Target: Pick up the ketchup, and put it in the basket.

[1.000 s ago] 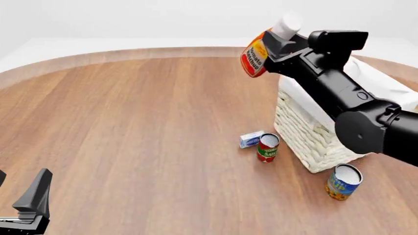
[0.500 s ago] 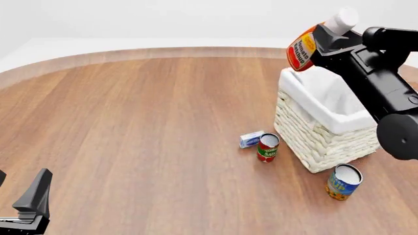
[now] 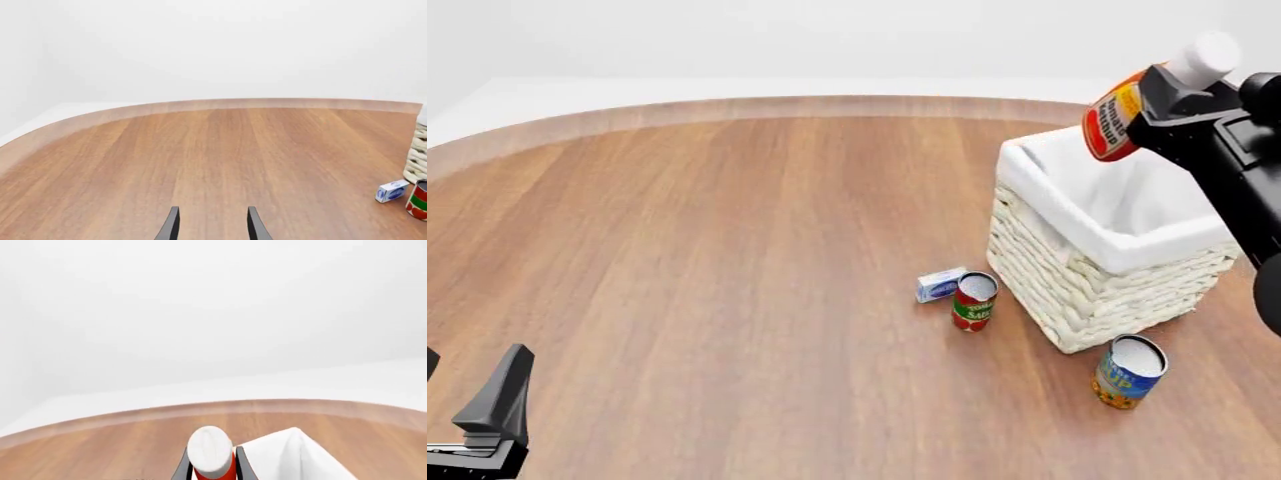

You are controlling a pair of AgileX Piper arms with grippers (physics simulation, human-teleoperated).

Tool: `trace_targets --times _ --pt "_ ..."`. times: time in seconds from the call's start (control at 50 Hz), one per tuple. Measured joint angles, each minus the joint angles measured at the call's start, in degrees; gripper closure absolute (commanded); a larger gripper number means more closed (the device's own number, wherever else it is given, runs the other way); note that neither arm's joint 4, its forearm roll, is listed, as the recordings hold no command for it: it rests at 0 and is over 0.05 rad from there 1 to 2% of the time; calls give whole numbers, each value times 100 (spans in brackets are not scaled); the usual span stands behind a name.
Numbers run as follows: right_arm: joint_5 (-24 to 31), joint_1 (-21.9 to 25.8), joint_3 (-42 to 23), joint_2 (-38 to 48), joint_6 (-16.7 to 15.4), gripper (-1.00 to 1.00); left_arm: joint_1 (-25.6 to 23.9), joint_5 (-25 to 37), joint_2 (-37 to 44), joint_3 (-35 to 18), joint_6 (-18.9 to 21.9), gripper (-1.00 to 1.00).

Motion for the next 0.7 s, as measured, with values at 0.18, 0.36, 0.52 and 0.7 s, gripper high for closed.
trace_targets --times 0.18,0.36,0.52,0.7 --pt "55 -205 78 -21 -35 100 0 0 0 0 0 -100" --pt "125 -336 120 -40 -73 100 0 0 0 0 0 -100" --pt "190 -406 142 -73 -86 100 0 0 0 0 0 -100" --pt "285 -473 161 -92 -134 100 0 0 0 0 0 -100"
